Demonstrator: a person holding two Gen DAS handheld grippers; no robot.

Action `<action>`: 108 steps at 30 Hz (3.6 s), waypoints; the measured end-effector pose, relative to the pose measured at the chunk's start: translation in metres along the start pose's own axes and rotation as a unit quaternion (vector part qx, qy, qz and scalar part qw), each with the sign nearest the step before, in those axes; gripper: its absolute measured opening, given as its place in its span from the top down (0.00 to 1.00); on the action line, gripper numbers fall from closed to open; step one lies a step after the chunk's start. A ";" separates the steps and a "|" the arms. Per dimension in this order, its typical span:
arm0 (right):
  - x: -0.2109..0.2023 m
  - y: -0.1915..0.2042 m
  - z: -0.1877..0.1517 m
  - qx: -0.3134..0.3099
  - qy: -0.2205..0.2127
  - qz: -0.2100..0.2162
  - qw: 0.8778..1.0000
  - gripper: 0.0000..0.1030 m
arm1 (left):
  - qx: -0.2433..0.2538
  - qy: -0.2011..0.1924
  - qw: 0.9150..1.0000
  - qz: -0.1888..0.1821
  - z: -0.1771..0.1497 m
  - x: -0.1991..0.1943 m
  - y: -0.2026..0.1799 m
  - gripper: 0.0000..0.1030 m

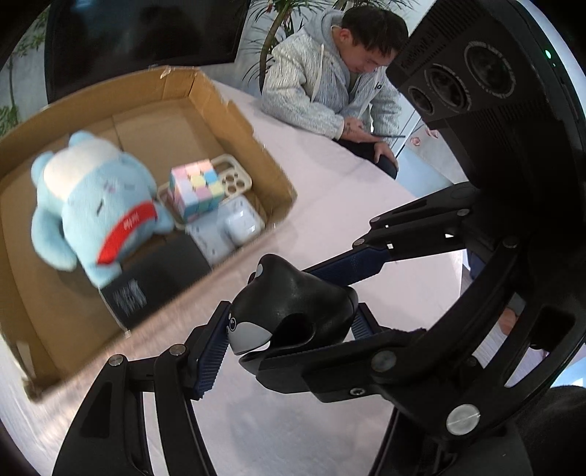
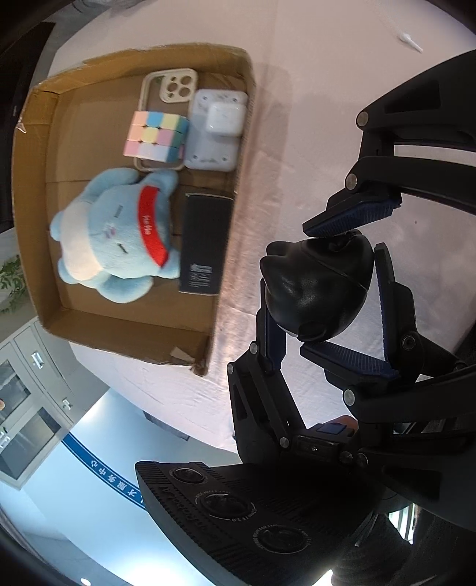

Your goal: Organize objects

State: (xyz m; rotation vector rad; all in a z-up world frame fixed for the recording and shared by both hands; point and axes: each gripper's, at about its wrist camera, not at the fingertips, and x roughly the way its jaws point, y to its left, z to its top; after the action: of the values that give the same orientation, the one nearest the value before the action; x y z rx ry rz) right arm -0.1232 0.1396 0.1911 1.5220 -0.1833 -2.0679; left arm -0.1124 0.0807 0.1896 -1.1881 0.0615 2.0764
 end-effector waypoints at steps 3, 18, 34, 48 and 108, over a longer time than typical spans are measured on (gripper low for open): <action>-0.005 -0.004 0.012 -0.004 -0.008 -0.007 1.000 0.44 | 0.008 -0.007 1.000 0.001 0.014 0.002 0.001 0.38; -0.031 -0.025 0.059 -0.023 -0.033 -0.024 0.999 0.44 | 0.035 -0.030 0.999 0.012 0.071 0.008 0.012 0.38; -0.019 -0.068 0.119 -0.033 -0.024 -0.016 0.999 0.44 | 0.033 -0.020 0.999 0.027 0.121 0.046 0.049 0.38; 0.027 -0.125 0.164 -0.031 0.012 0.015 0.999 0.44 | 0.015 0.025 0.998 0.047 0.144 0.103 0.088 0.37; 0.032 0.016 -0.021 0.032 -0.162 -0.246 0.955 0.00 | -0.250 -0.078 0.926 0.272 -0.080 -0.060 0.067 0.01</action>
State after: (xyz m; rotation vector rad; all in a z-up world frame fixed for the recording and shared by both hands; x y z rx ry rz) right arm -0.1047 0.1143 0.1638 1.3489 0.0146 -2.7298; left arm -0.0767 -0.0326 0.1697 -1.4065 -0.2584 2.7842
